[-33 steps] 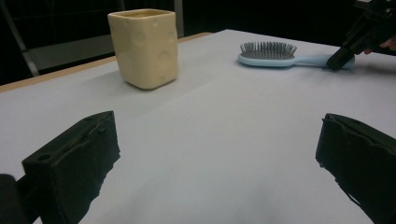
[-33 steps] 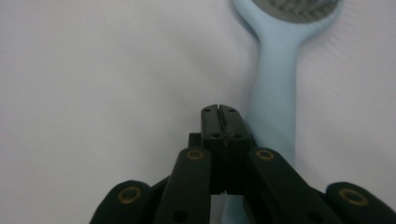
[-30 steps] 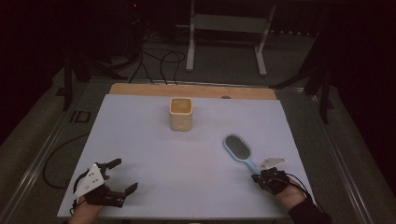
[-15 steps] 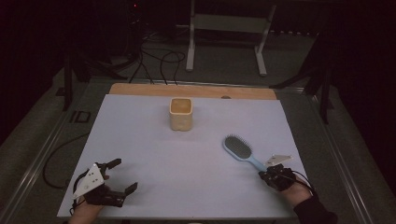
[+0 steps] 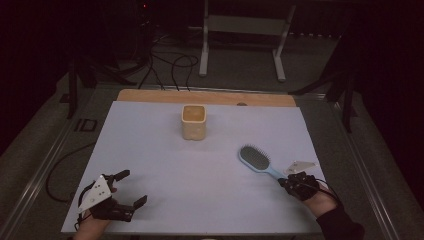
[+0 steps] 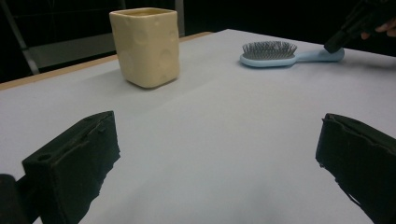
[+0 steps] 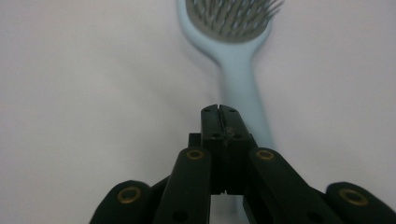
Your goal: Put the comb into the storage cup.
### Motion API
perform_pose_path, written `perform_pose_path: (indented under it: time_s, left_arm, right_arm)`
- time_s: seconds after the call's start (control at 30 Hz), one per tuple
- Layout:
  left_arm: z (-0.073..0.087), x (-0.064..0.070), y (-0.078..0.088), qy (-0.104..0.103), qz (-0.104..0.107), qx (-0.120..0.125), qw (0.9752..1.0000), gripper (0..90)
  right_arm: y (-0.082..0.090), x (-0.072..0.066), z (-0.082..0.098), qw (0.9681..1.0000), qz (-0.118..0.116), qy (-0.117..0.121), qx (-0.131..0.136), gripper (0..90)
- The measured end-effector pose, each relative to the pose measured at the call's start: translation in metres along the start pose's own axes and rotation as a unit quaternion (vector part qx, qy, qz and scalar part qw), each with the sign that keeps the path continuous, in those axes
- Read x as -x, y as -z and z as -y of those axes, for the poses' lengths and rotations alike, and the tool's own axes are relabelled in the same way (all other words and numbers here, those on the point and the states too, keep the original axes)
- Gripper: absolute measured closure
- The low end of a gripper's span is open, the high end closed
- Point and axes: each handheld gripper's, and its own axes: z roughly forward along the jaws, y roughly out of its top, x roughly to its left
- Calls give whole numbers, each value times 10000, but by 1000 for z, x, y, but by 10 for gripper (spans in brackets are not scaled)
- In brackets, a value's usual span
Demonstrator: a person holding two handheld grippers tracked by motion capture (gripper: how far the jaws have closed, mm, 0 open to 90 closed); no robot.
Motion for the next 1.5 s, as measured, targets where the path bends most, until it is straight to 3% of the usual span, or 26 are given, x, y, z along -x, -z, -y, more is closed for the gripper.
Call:
perform_pose_path:
  time_s: [0.37,0.73,0.93,1.1,1.5]
  left_arm:
    - [0,0,0,-2,2,-3,10000,0]
    - [0,0,0,1,7,-4,10000,0]
    - [0,0,0,15,12,-6,10000,0]
    - [0,0,0,3,11,-3,10000,0]
    - [0,0,0,19,14,8,10000,0]
  right_arm:
    - [11,8,-24,9993,177,302,109,900]
    - [1,20,-35,9991,-7,412,-111,813]
    - [-7,22,-38,9984,-150,470,-293,685]
    - [-13,23,-42,9965,-278,558,-559,517]
    - [-29,28,-47,9928,-612,495,-905,256]
